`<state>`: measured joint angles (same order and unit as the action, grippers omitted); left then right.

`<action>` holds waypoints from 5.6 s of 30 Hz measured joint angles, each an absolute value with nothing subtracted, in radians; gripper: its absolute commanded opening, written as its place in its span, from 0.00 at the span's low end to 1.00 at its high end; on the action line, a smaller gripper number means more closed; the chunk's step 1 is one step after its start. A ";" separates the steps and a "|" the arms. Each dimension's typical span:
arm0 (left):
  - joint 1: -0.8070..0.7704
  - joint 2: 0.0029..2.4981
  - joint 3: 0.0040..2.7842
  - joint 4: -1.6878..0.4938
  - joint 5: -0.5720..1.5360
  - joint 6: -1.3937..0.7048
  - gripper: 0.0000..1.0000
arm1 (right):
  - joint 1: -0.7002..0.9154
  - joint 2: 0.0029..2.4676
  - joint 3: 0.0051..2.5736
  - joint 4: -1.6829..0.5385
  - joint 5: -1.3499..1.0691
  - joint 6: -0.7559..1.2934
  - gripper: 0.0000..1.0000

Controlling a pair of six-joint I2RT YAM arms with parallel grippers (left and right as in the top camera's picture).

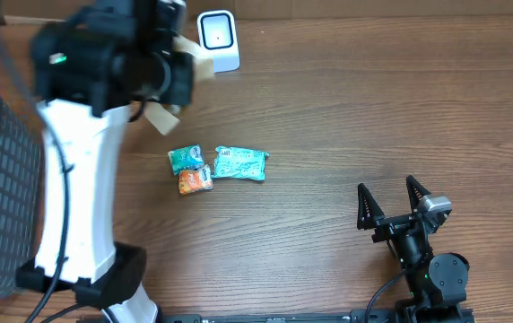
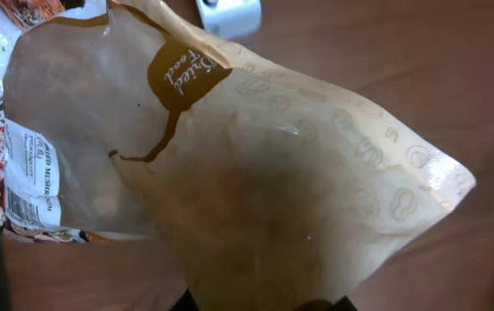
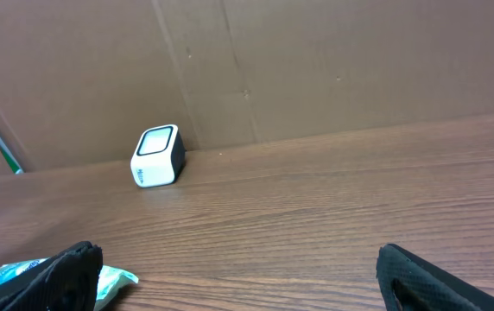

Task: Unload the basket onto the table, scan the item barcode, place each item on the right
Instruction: 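Carry the Pantree bag right and drop it beside the teal pack, then move the left gripper back into the basket toward the bottle, then grasp the green-capped bottle by its cap with the left gripper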

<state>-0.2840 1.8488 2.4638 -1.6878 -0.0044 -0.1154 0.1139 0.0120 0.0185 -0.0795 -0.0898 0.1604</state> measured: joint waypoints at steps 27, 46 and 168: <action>-0.707 2.052 1.937 -1.334 -0.040 -0.145 0.35 | 0.114 0.012 0.019 -0.080 -0.089 0.161 1.00; -0.517 2.067 2.249 -1.501 -0.043 -0.188 0.53 | 0.114 0.012 0.019 -0.079 -0.090 0.161 1.00; 0.839 2.322 2.101 -0.905 -0.361 -0.315 0.32 | 0.114 0.012 0.019 -0.080 -0.090 0.161 1.00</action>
<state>0.8394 2.3219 2.1006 -0.9047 -0.3611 -0.3149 0.1139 0.0120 0.0185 -0.0795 -0.0902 0.1608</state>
